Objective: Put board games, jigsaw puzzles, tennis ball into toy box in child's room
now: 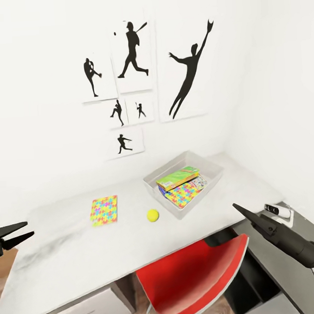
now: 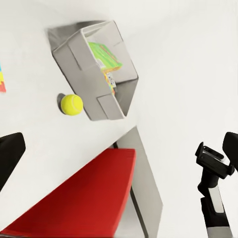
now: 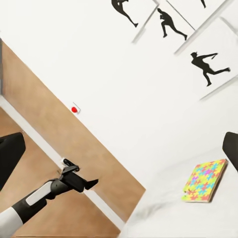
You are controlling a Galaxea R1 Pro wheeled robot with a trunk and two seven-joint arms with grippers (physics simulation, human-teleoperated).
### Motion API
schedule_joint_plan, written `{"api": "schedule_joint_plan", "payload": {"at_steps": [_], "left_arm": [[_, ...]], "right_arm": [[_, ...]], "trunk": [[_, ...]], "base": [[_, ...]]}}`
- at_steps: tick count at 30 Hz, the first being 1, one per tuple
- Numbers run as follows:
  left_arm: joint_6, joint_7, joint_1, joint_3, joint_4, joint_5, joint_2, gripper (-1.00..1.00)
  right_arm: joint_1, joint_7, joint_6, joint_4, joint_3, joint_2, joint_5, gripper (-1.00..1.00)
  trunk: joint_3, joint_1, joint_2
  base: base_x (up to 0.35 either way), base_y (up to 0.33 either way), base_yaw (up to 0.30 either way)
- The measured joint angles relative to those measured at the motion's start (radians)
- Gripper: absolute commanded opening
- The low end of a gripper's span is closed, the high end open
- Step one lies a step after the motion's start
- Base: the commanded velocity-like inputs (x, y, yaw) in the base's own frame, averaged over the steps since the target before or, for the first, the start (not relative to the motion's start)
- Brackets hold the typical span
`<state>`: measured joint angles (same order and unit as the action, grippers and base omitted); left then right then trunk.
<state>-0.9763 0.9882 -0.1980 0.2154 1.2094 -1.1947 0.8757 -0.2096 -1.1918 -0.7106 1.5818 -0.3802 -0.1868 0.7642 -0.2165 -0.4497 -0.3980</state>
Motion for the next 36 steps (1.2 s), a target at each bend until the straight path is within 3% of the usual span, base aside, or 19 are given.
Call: {"api": "schedule_joint_plan", "payload": {"at_steps": [11,36], "left_arm": [[0.0,0.0,-0.001,0.0,0.0,0.0,0.0,1.0],[0.0,0.0,0.0,0.0,0.0,0.0,0.0,1.0]], "right_arm": [[0.0,0.001,0.0,-0.002,0.0,0.001,-0.001,1.0],[0.0,0.001,0.0,-0.002,0.0,0.001,-0.001,1.0]], "trunk": [[0.013,0.0,0.0],[0.043,0.0,0.0]], "base": [[-0.041,0.037,0.209],[-0.001,0.142,0.21]]}}
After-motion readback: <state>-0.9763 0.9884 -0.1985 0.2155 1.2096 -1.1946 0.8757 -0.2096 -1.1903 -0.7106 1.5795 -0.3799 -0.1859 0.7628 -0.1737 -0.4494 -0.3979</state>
